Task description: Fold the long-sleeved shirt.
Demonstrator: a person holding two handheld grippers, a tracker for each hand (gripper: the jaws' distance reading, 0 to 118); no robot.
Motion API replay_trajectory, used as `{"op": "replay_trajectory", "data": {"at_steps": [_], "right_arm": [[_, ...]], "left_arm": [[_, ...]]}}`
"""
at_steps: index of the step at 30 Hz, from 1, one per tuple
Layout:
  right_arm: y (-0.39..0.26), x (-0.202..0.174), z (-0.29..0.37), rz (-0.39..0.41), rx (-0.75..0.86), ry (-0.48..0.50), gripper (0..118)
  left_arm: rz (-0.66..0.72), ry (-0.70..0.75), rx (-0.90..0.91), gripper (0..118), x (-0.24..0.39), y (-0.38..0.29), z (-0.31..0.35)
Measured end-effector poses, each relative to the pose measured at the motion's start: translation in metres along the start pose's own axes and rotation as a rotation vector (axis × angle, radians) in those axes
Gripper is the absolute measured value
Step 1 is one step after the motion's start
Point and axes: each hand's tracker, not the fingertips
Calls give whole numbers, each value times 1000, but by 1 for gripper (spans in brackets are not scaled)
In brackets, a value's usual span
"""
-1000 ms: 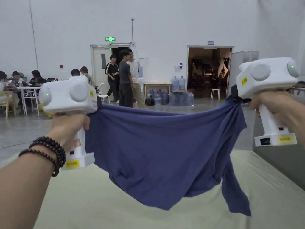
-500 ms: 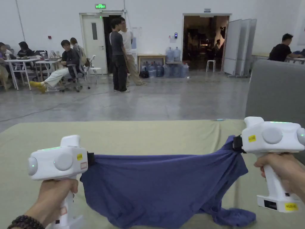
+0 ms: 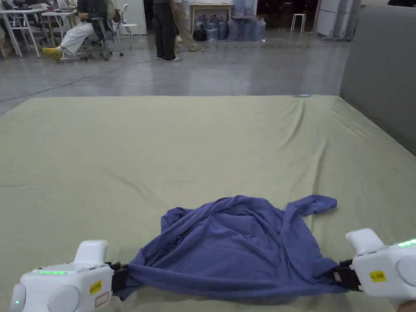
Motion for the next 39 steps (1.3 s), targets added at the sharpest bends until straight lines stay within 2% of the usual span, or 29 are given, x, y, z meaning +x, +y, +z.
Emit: {"op": "replay_trajectory", "data": {"at_steps": [5, 6, 7, 8, 9, 10, 13, 14, 15, 16, 17, 18, 20, 21, 27, 28, 29, 30, 31, 34, 37, 38, 39], "right_arm": [[-18, -7, -25, -26, -32, -18, 0], [-17, -6, -23, -37, -25, -17, 4], [-16, -6, -14, -45, -9, -14, 21], [-13, -5, -2, -63, 33, -6, 64], [-11, -4, 8, -90, 65, -2, 93], [-8, -3, 23, -104, 112, -14, 105], [0, 2, 58, -153, 254, -6, 105], [4, 2, 64, -174, 258, -14, 100], [6, 3, 69, -191, 258, -19, 83], [6, 2, 72, -186, 271, -21, 51], [6, 0, 73, -173, 286, -24, 0], [6, -3, 70, -166, 284, -31, 0], [2, -8, 59, -158, 256, -42, 0], [1, -10, 55, -146, 234, -16, 0], [-3, -14, 44, -137, 210, -13, 0], [-3, -14, 43, -138, 206, -8, 0], [-4, -16, 41, -144, 203, -2, 0], [-5, -17, 40, -148, 199, 5, 0], [-2, -12, 37, -149, 194, 14, 0], [-3, -17, 31, -139, 182, 8, 0], [-2, -18, 25, -135, 161, 12, 0], [-3, -19, 25, -134, 157, 16, 0], [-2, -18, 23, -132, 152, 21, 0]], "left_arm": [[26, 3, 14, 2, -2, -18, -3], [50, -4, 39, 13, -3, -14, 1], [69, -25, 57, 38, -4, -10, 7], [68, -28, 55, 81, -2, -5, 16], [78, -37, 53, 118, -2, 1, 22], [93, -56, 58, 117, -2, 6, 32], [118, -80, 153, 117, 2, 23, 65], [117, -76, 157, 116, 3, 29, 71], [113, -65, 140, 106, 6, 36, 77], [107, -49, 127, 76, 8, 34, 76], [87, -48, 149, 24, 11, 35, 80], [66, -31, 167, 0, 15, 37, 82], [14, 20, 142, 0, 24, 29, 74], [30, -1, 154, 0, 26, 29, 73], [76, -46, 155, 0, 27, 24, 66], [66, -36, 153, 13, 24, 21, 63], [49, -5, 114, 50, 26, 21, 57], [45, 22, 73, 100, 28, 19, 51], [48, 40, 60, 112, 30, 15, 46], [33, 54, 48, 112, 27, 2, 28], [20, 146, -27, 111, 22, -9, 4], [24, 164, -49, 109, 20, -11, -3], [28, 156, -54, 97, 18, -13, -7]]}}
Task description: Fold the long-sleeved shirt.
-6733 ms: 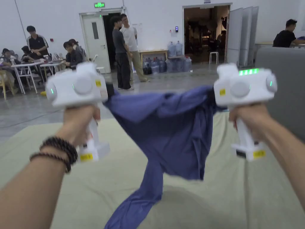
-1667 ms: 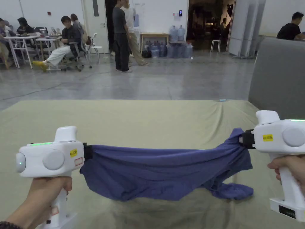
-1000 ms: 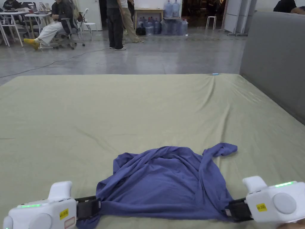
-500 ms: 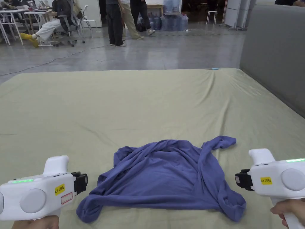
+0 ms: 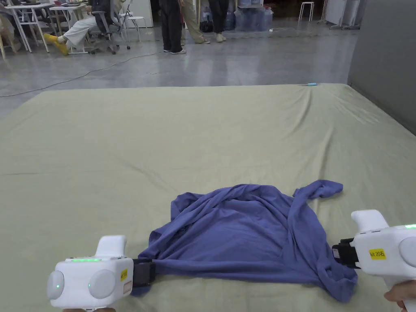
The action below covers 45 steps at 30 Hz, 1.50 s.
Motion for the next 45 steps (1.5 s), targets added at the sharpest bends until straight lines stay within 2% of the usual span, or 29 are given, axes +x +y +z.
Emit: {"op": "replay_trajectory", "data": {"at_steps": [4, 5, 10, 14, 17, 18, 20, 21, 24, 26, 27, 29, 30, 31, 32, 35, 39, 45], "right_arm": [[0, 2, -6, 7, -21, -1, 0], [1, 2, -7, 9, -26, -4, 0], [39, 1, -13, 48, -10, 1, 0], [114, -5, -36, 109, 23, 27, 0], [171, -9, -79, 144, 8, 49, 0], [185, -8, -96, 156, -8, 75, 18], [207, -11, -136, 194, -88, 73, 72], [215, -12, -155, 217, -120, 42, 86], [224, -18, -205, 270, -204, -40, 85], [223, -17, -231, 280, -265, -62, 84], [220, -18, -243, 286, -288, -73, 77], [210, -24, -260, 298, -317, -85, 38], [206, -26, -260, 282, -302, -61, 29], [208, -29, -256, 280, -281, -81, 11], [211, -30, -250, 259, -264, -54, 0], [221, -24, -223, 216, -184, -81, 0], [256, -8, -149, 149, -20, -56, 0], [313, 1, -19, 117, 211, -95, 0]], "left_arm": [[4, -60, -25, 14, -3, -6, -12], [14, -64, -21, 1, -2, -7, -12], [-16, -98, 10, 1, 1, 1, 4], [-17, -119, 23, 1, -2, 9, 12], [-3, -132, 31, 1, -4, 11, 16], [3, -140, 33, 1, -4, 12, 18], [16, -148, 31, 1, -4, 12, 19], [21, -156, 26, 1, -3, 12, 19], [41, -164, 18, 1, -5, 13, 19], [48, -160, 20, 1, -4, 14, 19], [52, -158, 20, 1, -6, 16, 19], [63, -162, 16, 1, -9, 20, 16], [65, -159, 16, 1, -10, 22, 15], [66, -155, 16, 1, -11, 25, 14], [65, -151, 20, 1, -14, 28, 14], [73, -144, 66, 1, -21, 43, 19], [76, -141, 200, 1, -29, 79, 46], [77, -114, 428, 1, -36, 163, 101]]}}
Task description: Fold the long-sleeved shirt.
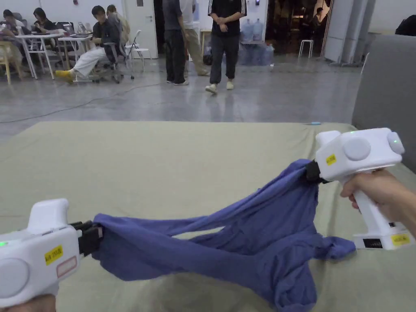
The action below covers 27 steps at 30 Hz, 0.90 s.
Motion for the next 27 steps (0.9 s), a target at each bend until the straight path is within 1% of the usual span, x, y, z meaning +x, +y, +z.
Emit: {"op": "replay_trajectory", "data": {"at_steps": [2, 5, 7, 9, 10, 14, 16, 19, 21, 24, 27], "right_arm": [[25, 8, 30, -15, 66, -25, 0], [66, 17, 66, -26, 167, -56, 0], [93, 21, 83, -45, 216, -81, 0], [120, 25, 94, -54, 253, -113, 0], [134, 28, 99, -66, 277, -130, 0], [179, 40, 109, -145, 326, -164, 0], [194, 44, 109, -139, 336, -177, 0], [204, 47, 108, -146, 357, -195, 0], [203, 50, 102, -153, 354, -187, 0], [188, 52, 81, -151, 334, -186, 0], [159, 56, 47, -159, 274, -164, 0]], "left_arm": [[2, 2, 63, 1, 1, 39, 2], [-33, -10, 150, 1, 16, 100, 0], [-63, -13, 173, 1, 25, 145, -6], [-80, -10, 232, 1, 36, 191, -15], [-82, -11, 227, 1, 41, 216, -21], [-115, 15, 303, 1, 59, 294, -36], [-122, 29, 313, 1, 66, 318, -41], [-130, 47, 317, 1, 76, 337, -50], [-125, 52, 321, 1, 77, 337, -58], [-115, 44, 298, 1, 73, 317, -78], [-137, 49, 215, 1, 65, 277, -109]]}}
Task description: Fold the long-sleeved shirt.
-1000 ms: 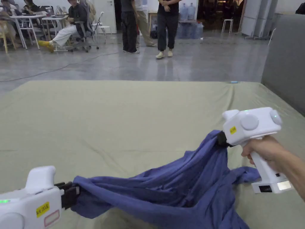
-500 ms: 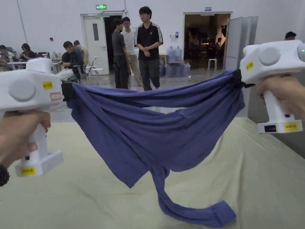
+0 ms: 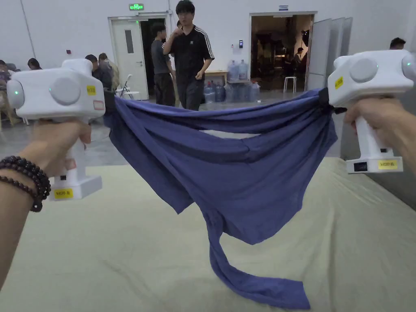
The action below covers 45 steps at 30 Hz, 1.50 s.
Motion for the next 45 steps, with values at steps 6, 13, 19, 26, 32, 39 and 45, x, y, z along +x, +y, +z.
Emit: {"op": "replay_trajectory", "data": {"at_steps": [6, 13, 19, 26, 32, 39, 45], "right_arm": [[-97, 4, -50, -53, -123, 4, 1], [-172, 18, 2, -25, -149, 108, 1], [-275, 28, 89, 45, -259, 213, 1], [-428, 30, 148, 228, -562, 299, 1], [-491, 38, 154, 259, -720, 312, 1], [-473, 42, 156, 250, -678, 272, 79], [-430, 53, 203, 193, -513, 249, 102]], "left_arm": [[-2, 1, -128, 1, -3, -114, -33], [31, -103, -165, 1, -14, -186, 30], [-51, -170, -237, 1, -4, -276, 133], [-118, -211, -480, 1, -7, -406, 212], [-74, -211, -550, 1, -20, -455, 243], [-12, -219, -518, 66, -26, -435, 249], [81, -237, -443, 117, -33, -398, 264]]}}
